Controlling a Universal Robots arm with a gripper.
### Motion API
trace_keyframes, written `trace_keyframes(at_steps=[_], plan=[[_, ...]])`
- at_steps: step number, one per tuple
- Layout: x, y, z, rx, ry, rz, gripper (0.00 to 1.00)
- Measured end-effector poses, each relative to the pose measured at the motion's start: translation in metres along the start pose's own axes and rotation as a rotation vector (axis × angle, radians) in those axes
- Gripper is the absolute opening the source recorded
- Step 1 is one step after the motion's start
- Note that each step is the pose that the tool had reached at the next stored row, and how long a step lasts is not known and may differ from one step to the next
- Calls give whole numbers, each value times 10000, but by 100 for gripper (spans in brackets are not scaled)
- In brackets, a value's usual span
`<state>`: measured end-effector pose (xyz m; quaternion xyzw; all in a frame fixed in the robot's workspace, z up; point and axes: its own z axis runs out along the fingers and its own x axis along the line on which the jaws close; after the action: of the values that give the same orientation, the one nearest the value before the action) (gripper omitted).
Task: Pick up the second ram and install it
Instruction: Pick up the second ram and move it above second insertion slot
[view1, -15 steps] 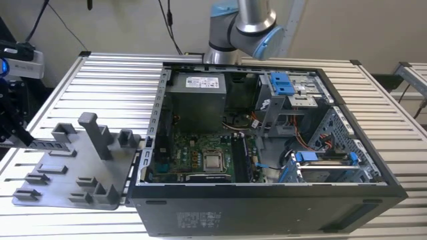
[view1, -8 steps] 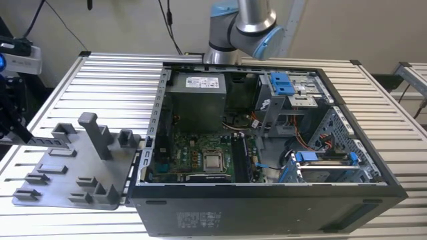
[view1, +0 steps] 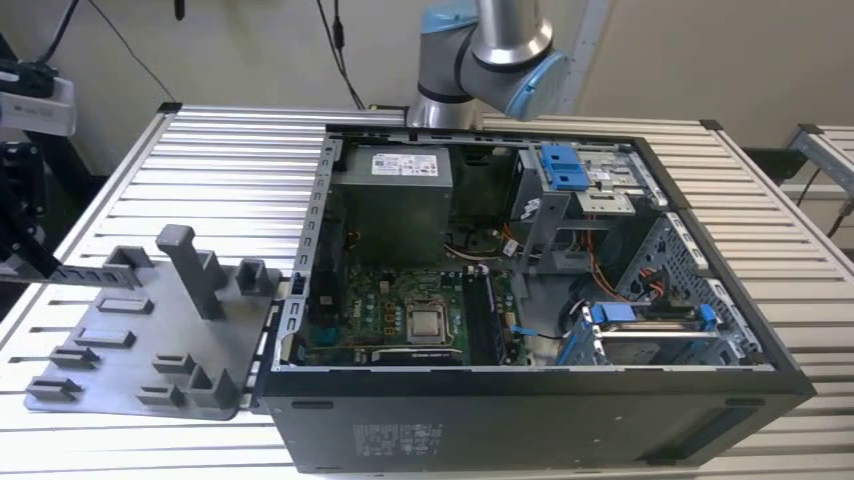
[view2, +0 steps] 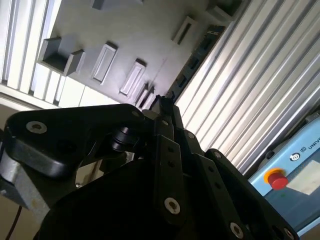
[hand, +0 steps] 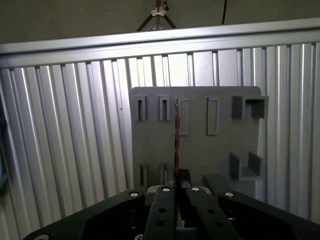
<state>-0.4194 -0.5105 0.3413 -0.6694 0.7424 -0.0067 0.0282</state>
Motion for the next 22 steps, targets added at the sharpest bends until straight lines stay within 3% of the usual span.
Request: trace_keyframes(at_steps=[10,22], plan=[[-8,-5,-113,-2,-22,2,14],[-14,-14,-308,-9,-89,0,14]])
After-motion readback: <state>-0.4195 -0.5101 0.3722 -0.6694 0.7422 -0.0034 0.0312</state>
